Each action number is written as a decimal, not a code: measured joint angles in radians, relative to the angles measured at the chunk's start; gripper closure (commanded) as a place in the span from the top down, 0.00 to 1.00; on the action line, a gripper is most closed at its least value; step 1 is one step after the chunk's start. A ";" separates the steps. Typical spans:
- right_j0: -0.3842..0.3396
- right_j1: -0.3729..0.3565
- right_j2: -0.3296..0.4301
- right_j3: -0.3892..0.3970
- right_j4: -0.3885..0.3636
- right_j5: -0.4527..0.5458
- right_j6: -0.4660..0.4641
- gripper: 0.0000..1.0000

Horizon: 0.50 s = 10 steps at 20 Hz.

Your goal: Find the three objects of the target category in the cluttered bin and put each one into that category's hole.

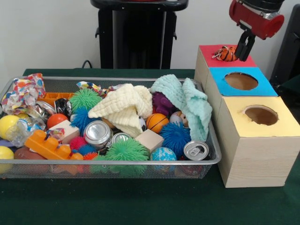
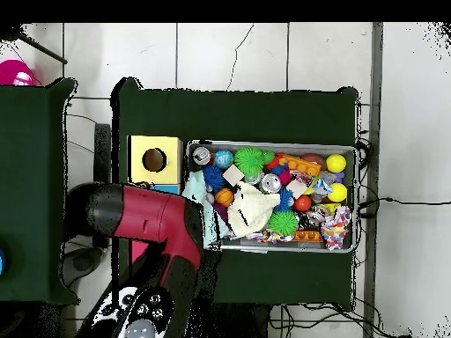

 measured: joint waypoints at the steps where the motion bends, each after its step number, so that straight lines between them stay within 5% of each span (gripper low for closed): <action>1: 0.000 -0.002 0.001 0.008 0.002 -0.010 0.000 0.00; 10: -0.001 -0.034 0.014 0.120 0.013 -0.114 0.000 0.00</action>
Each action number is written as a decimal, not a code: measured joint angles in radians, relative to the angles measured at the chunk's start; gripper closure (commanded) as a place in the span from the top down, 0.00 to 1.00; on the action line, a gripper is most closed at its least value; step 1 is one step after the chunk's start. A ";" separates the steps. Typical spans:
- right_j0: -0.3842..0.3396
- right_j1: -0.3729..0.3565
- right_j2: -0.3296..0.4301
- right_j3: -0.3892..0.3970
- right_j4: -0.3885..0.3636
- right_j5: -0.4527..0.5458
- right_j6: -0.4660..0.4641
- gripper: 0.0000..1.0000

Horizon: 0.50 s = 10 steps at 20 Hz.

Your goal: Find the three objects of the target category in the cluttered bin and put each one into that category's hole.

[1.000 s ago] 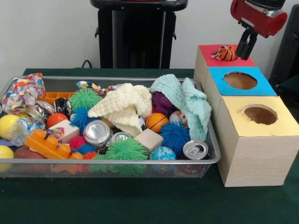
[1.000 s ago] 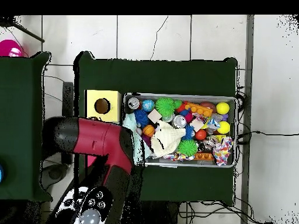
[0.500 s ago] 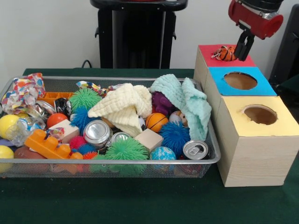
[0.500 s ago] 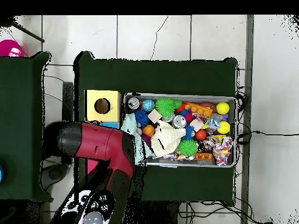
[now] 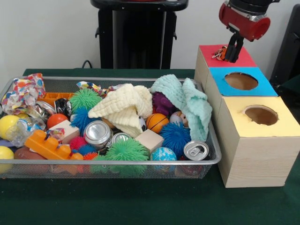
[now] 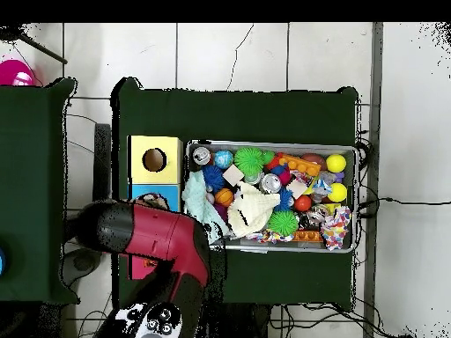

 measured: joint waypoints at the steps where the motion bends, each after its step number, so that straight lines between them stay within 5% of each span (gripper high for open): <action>1: 0.000 -0.008 0.000 0.015 0.002 0.000 0.000 0.00; 10: 0.026 -0.052 -0.001 0.086 0.021 0.000 0.000 0.00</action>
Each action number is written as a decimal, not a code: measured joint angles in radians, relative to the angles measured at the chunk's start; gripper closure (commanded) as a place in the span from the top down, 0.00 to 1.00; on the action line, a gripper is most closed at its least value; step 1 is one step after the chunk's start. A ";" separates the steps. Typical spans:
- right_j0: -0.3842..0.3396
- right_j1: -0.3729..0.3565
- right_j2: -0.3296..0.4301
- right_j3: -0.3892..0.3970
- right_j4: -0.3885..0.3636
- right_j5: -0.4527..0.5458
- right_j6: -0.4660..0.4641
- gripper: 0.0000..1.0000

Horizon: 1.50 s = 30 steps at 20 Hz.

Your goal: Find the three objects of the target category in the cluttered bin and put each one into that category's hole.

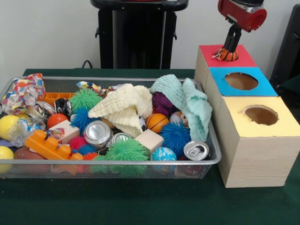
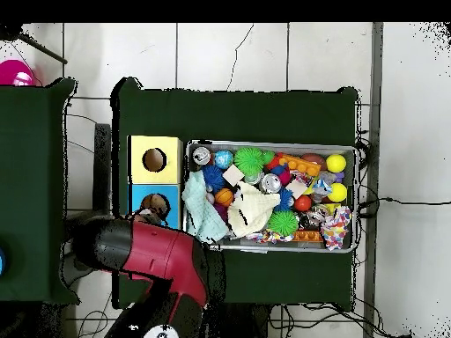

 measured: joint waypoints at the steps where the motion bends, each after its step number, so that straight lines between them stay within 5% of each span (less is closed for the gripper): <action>1: 0.007 -0.003 -0.001 0.003 0.000 0.000 0.000 0.00; 30: 0.123 0.015 0.014 0.094 0.134 -0.068 0.000 0.00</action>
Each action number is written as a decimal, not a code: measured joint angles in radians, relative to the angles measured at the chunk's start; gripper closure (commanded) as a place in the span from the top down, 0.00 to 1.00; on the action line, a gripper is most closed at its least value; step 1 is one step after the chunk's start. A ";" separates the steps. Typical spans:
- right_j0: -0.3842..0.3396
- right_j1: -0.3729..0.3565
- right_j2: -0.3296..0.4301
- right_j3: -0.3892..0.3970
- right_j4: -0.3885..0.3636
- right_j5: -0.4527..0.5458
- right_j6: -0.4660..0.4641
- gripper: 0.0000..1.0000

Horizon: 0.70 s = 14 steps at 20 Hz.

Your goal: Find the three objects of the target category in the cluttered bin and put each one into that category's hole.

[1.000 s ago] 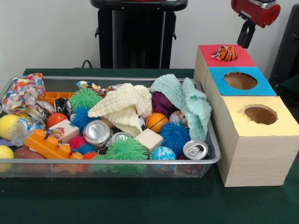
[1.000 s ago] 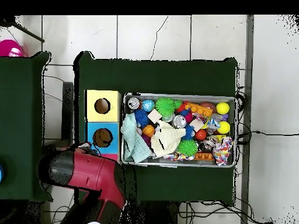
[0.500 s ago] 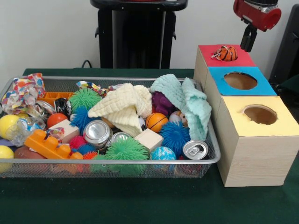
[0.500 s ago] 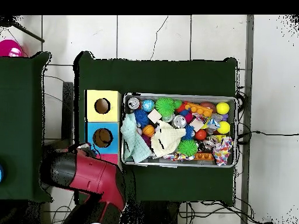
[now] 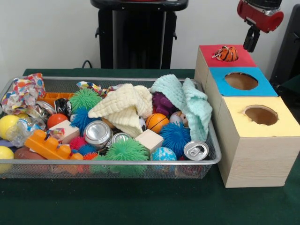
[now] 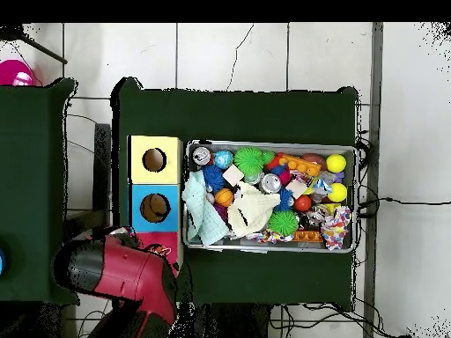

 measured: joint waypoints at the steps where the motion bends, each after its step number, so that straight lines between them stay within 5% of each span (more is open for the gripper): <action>1: 0.002 0.000 0.000 0.001 0.001 0.000 0.000 0.00; 14: 0.014 -0.005 -0.003 0.093 0.048 -0.021 0.000 0.00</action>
